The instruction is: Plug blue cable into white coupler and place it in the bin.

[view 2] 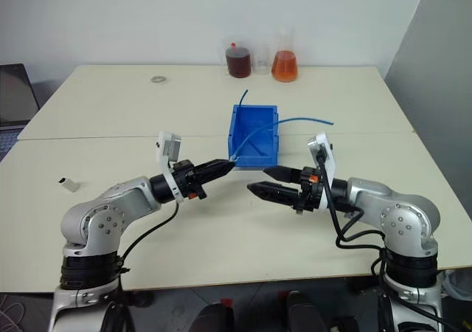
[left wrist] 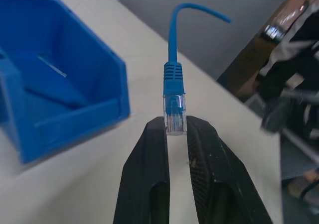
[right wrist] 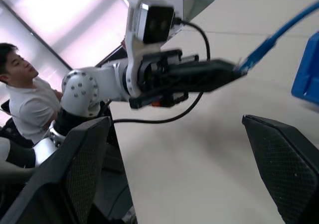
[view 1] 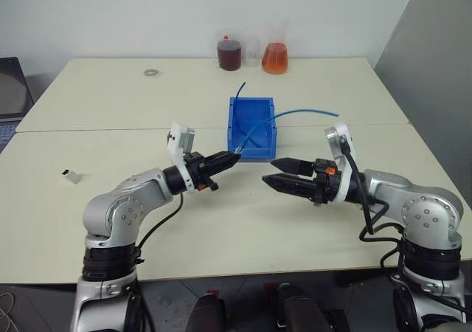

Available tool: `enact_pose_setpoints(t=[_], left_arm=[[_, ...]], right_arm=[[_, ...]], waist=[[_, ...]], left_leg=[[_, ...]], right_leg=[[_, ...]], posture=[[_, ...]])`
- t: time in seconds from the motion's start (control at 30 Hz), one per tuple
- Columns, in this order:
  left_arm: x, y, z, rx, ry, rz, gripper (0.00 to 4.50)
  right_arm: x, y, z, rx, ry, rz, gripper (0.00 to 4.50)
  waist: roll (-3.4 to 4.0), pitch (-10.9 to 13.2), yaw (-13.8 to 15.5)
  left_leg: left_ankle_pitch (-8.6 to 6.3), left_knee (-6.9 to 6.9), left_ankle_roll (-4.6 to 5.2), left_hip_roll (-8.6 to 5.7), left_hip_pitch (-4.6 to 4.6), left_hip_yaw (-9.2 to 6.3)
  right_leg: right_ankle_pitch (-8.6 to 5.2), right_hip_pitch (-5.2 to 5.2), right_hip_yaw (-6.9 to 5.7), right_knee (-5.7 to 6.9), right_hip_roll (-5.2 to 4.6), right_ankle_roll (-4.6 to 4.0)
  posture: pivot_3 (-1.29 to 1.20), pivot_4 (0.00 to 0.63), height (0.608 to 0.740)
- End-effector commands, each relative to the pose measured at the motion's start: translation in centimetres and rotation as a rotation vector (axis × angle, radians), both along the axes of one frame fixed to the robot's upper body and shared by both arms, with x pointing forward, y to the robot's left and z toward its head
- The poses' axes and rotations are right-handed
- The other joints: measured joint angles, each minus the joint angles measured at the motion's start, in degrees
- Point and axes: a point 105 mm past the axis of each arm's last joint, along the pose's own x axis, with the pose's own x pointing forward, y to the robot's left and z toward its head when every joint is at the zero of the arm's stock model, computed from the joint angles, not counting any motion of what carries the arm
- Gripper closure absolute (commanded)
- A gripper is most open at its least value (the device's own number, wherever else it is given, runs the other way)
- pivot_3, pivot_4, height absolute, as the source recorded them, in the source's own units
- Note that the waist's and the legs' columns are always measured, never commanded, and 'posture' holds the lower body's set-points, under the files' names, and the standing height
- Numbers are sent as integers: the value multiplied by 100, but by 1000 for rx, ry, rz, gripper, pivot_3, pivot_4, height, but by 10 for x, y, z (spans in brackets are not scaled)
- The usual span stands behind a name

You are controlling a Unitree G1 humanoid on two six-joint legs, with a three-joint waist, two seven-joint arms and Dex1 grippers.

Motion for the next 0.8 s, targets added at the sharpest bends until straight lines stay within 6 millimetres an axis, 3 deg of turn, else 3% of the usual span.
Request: enact_pose_setpoints(t=[0.03, 0.27, 0.43, 0.57, 0.8], left_arm=[[-22, -11, 28, -123, -17, -130, 4266], [-50, -15, 28, -149, 65, -304, 4266], [-52, -11, 20, -117, 93, -316, 4266], [-51, -17, 19, -139, 96, -341, 4266], [-54, -22, 17, -151, 99, -358, 4266]], right_arm=[[18, -7, -5, -3, -6, -89, 0], [36, -6, 9, 81, 2, -125, 0], [16, -2, 36, 222, 69, 45, 0], [-3, 9, 33, 190, 97, 164, 0], [2, 15, 29, 187, 123, 160, 0]], waist=[[0, 0, -11], [0, 0, -31], [1, 0, -5], [0, 0, 11], [0, 0, -2]], left_leg=[[0, 2, 0, 0, 1, 1], [2, 2, 0, 0, 13, 0], [2, 0, 0, 0, 9, -3], [2, 1, 0, -4, 5, -3], [2, 1, 0, -3, 7, -4]], right_leg=[[-2, 0, 1, 3, 0, 4], [-3, 0, 2, 15, 4, 6], [0, 1, -2, 9, 4, -2], [8, 3, -3, 2, 0, -16], [-3, 2, -2, 6, 2, 4]], posture=[[0, 150, 740], [0, 150, 740], [0, 150, 740], [0, 150, 740], [0, 150, 740]])
